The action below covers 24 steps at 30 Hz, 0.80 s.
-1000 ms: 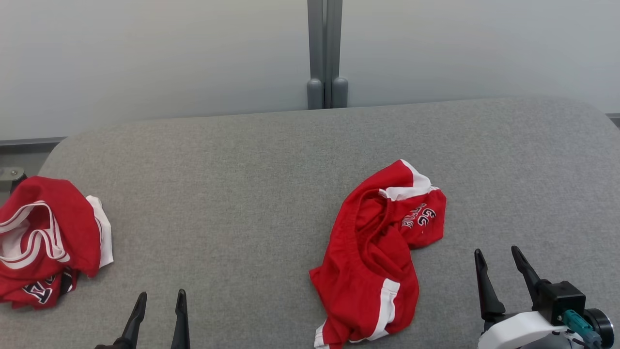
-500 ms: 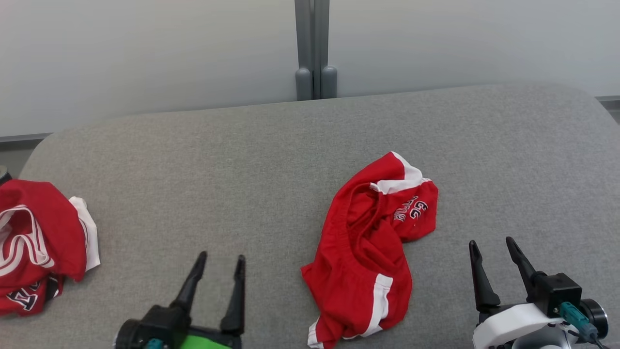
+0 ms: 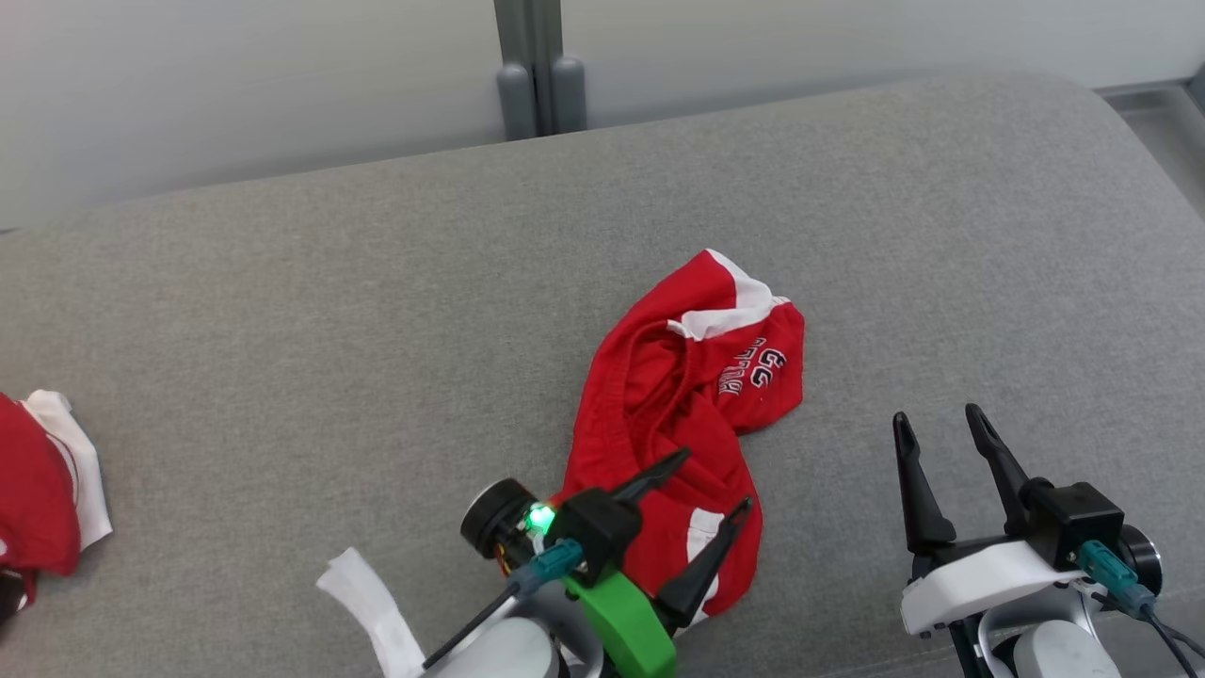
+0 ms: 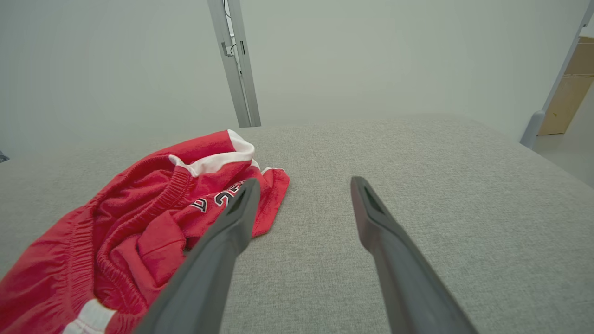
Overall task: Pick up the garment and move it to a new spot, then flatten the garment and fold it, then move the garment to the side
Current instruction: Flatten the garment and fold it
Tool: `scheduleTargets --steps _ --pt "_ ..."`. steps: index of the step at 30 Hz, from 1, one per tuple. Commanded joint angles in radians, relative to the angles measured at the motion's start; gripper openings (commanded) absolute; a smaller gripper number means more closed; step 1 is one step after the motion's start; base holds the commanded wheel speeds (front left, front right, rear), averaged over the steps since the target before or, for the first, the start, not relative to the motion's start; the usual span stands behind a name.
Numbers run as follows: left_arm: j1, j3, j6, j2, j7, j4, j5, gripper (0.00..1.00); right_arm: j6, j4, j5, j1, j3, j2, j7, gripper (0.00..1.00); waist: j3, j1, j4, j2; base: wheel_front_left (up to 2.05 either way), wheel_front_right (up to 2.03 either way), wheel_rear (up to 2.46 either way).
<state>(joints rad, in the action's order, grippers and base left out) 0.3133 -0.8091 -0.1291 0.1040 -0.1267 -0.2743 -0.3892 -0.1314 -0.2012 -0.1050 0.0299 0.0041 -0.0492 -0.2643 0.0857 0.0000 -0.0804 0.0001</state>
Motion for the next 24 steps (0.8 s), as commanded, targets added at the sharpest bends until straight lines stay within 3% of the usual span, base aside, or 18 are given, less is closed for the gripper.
scheduleTargets --steps 1,8,18,19,21,22,24 --pt "0.045 -0.030 -0.003 0.012 0.011 -0.012 -0.017 1.00 0.001 0.002 -0.004 0.016 0.000 -0.002 0.000 1.00 0.046 0.0000 -0.043 -0.0001 0.00 0.00 0.00" --pt "0.184 -0.189 -0.003 0.060 0.086 -0.111 -0.102 1.00 0.001 -0.003 -0.022 0.033 0.004 -0.002 0.000 1.00 0.079 0.0000 -0.074 -0.0001 0.00 0.00 0.00" --pt "0.220 -0.279 -0.003 0.097 0.145 -0.239 -0.179 1.00 0.001 -0.014 -0.033 0.034 0.003 -0.002 0.000 1.00 0.073 0.0000 -0.083 -0.0001 0.00 0.00 0.00" --pt "0.222 -0.287 -0.003 0.098 0.149 -0.244 -0.186 0.79 0.001 -0.014 -0.033 0.035 0.003 -0.002 0.000 1.00 0.072 0.0000 -0.082 -0.0001 0.00 0.00 0.00" --pt "0.224 -0.305 -0.003 0.096 0.155 -0.254 -0.207 0.07 0.001 -0.016 -0.035 0.036 0.001 -0.002 0.000 1.00 0.070 0.0000 -0.079 -0.0001 0.00 0.00 0.00" --pt "0.226 -0.313 -0.003 0.096 0.155 -0.255 -0.213 0.00 0.001 -0.017 -0.034 0.036 0.001 -0.002 0.000 1.00 0.069 0.0000 -0.077 -0.0001 0.00 0.00 0.00" --pt "0.232 -0.328 -0.003 0.096 0.150 -0.255 -0.226 0.00 0.001 -0.018 -0.034 0.036 -0.001 -0.002 0.000 1.00 0.068 0.0000 -0.073 -0.0001 0.00 0.00 0.00"
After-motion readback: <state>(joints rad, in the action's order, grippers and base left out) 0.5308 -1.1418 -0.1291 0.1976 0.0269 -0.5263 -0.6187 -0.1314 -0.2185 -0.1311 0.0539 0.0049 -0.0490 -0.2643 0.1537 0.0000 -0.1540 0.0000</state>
